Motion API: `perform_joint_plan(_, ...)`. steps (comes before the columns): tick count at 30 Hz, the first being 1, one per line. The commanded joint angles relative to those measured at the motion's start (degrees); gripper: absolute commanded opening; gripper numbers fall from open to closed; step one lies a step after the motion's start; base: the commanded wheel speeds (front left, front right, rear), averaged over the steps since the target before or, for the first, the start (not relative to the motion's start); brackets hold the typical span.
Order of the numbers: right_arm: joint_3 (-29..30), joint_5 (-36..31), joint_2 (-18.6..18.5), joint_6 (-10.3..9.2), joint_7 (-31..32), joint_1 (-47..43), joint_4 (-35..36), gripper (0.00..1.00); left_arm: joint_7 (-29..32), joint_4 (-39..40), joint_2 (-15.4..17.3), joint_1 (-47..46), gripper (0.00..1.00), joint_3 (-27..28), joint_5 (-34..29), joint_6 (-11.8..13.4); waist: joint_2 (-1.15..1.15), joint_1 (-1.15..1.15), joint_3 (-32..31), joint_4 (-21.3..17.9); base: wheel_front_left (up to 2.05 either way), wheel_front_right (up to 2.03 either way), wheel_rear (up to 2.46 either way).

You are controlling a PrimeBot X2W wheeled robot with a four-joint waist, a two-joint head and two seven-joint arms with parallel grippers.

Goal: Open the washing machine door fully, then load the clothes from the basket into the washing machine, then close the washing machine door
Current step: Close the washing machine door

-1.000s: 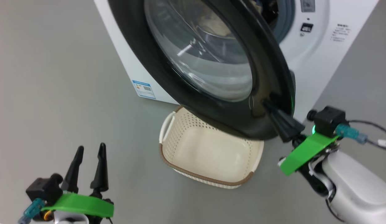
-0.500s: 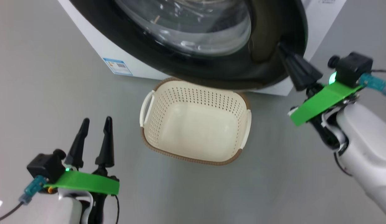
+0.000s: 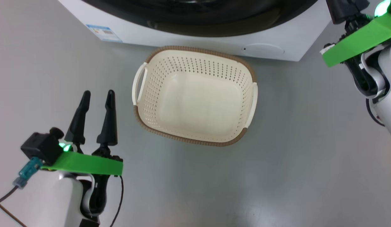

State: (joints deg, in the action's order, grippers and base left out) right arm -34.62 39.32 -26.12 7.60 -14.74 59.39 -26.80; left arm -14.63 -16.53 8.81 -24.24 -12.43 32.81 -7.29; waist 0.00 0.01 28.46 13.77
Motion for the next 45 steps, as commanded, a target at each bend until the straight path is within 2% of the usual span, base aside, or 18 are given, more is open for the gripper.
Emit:
perform_joint_plan(1,0.0,-0.2,-0.3,-0.11,-0.3,1.0,0.5,0.00,-0.4,1.6,1.6,-1.1,1.00,1.7,0.4,-0.2,0.00,-0.01,2.2,0.6,0.00,0.00,0.00)
perform_joint_plan(9,1.5,-1.6,0.4,-0.11,-0.3,3.6,-0.4,0.00,-0.4,1.0,1.5,-1.6,1.00,1.6,0.6,-0.2,0.00,-0.01,2.5,0.8,0.00,0.00,0.00)
perform_joint_plan(19,1.5,-1.7,1.3,-0.11,-0.3,0.8,-0.3,0.00,-0.4,-0.2,1.7,-1.1,1.00,1.9,0.5,-0.2,0.00,-0.01,-0.1,0.0,0.00,0.00,0.00)
perform_joint_plan(26,1.7,-2.0,1.8,-0.11,-0.3,-3.1,0.3,0.00,-0.4,-1.9,1.9,0.2,1.00,1.6,0.4,-0.2,0.00,-0.01,-4.5,-0.7,0.00,0.00,0.00)
perform_joint_plan(28,2.0,-2.1,1.8,-0.11,-0.3,-4.7,0.9,0.36,-0.4,-2.3,2.0,0.8,1.00,1.7,0.4,-0.2,0.00,-0.01,-5.9,-1.0,0.00,0.00,0.00)
perform_joint_plan(30,2.1,-2.8,1.6,-0.11,-0.3,-6.7,1.7,1.00,-0.4,-2.7,2.1,1.5,1.00,1.6,0.5,-0.2,0.00,-0.01,-7.5,-1.4,0.00,0.00,0.00)
perform_joint_plan(45,5.3,-5.2,2.0,-0.11,-0.3,-20.2,8.1,1.00,-0.4,-3.8,3.5,6.8,1.00,2.2,-0.1,-0.2,0.00,-0.01,-17.6,-6.8,0.00,0.00,0.00)
